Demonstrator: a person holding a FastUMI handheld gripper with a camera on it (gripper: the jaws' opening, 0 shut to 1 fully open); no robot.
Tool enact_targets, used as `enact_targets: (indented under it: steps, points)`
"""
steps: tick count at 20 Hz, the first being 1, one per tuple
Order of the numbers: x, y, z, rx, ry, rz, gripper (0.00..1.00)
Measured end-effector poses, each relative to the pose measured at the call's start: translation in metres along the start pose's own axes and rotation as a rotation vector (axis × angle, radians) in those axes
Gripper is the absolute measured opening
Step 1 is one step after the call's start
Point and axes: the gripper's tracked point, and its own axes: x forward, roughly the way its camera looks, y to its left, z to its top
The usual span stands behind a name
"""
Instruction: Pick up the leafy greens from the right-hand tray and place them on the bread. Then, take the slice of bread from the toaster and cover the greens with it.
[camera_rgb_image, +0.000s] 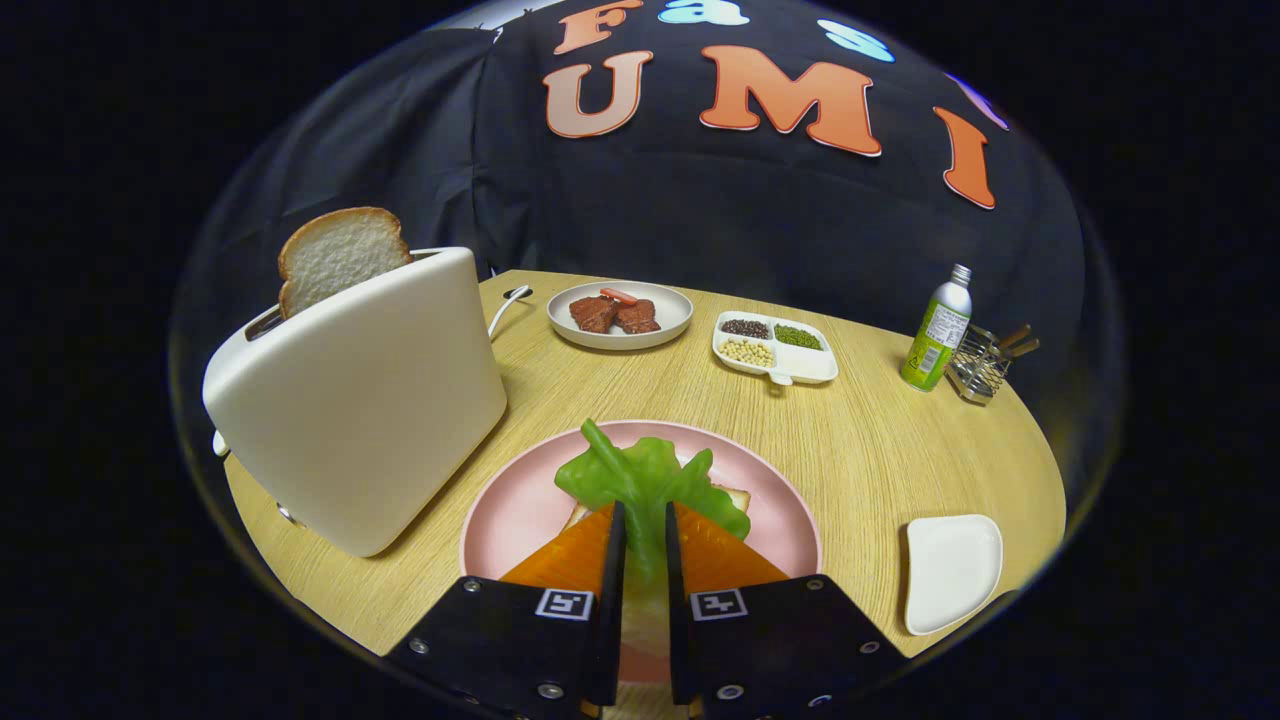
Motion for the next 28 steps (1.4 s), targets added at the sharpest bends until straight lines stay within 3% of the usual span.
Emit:
enact_targets:
  steps: [3,7,8,12,15,23,28]
  points:
    - [-0.001,-0.004,0.001,0.012,-0.002,-0.013,0.32]
    - [-0.008,-0.013,0.017,0.037,-0.056,-0.054,0.62]
    - [-0.01,-0.016,0.023,0.04,-0.072,-0.065,0.77]
    - [-0.02,-0.022,0.042,0.05,-0.114,-0.101,0.98]
    - [-0.029,-0.024,0.063,0.038,-0.157,-0.14,0.98]
    - [-0.056,0.01,0.142,0.032,-0.308,-0.15,0.98]
    - [-0.071,0.057,0.183,0.037,-0.385,-0.112,0.98]
